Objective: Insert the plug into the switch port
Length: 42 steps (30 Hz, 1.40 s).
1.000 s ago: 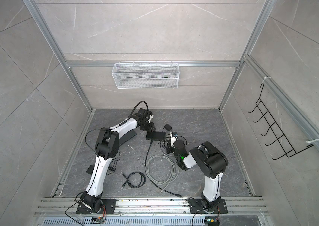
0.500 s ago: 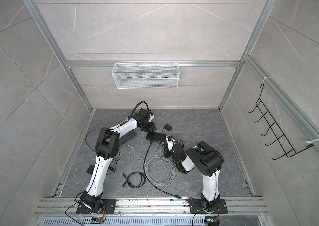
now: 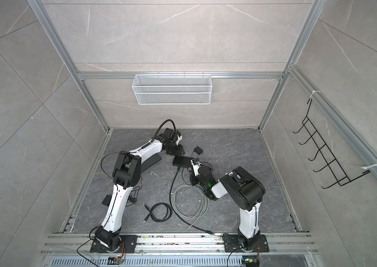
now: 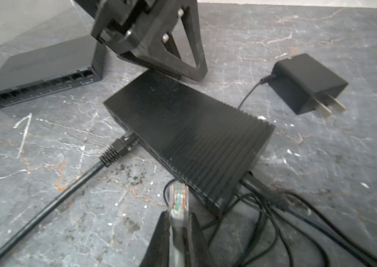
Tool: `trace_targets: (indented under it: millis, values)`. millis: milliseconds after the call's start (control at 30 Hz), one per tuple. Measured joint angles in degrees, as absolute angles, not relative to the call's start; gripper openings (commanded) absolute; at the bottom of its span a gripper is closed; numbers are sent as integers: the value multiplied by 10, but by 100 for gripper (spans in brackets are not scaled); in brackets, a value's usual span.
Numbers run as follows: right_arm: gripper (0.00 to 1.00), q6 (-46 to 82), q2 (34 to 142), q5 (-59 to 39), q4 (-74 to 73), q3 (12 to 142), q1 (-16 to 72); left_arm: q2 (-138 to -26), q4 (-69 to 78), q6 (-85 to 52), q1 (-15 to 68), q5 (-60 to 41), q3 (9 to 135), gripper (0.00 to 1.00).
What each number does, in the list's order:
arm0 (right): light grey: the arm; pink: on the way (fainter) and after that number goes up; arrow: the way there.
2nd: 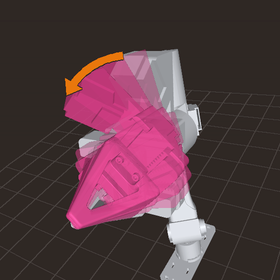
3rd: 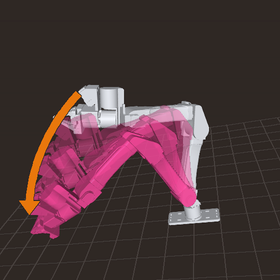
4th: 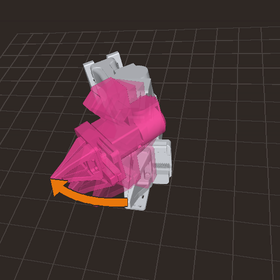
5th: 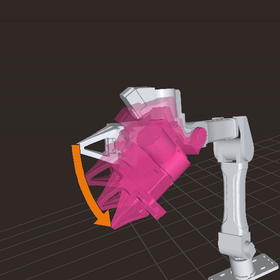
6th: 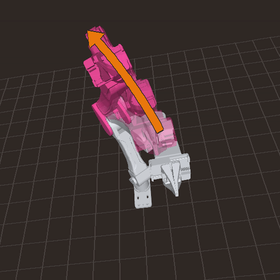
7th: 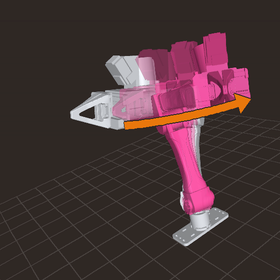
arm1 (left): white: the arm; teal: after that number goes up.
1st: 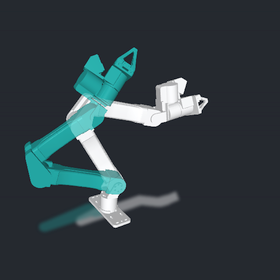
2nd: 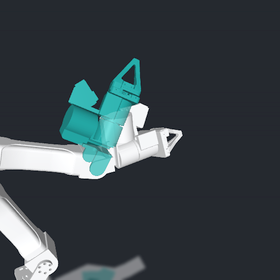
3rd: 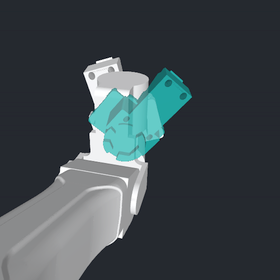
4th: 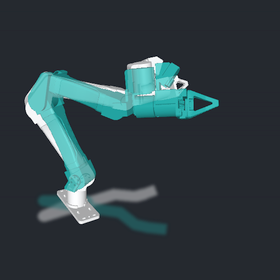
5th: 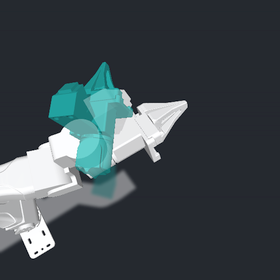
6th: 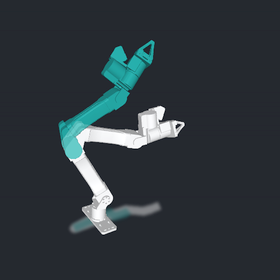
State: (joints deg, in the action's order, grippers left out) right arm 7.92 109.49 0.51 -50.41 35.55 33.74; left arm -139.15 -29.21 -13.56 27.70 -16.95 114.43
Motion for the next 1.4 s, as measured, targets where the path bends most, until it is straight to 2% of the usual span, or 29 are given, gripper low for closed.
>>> trace_targets:
  millis: [500, 1000, 1400]
  values:
    - [13, 79, 1095, 84, -484, 362, 338, -1391, -281, -145, 282, -172, 1137, 42]
    - [14, 70, 1091, 161, -370, 418, 345, -1392, -335, -107, 291, -217, 1164, 35]
    - [14, 16, 1089, 149, -255, 488, 340, -1444, -391, -56, 290, -255, 1261, 43]
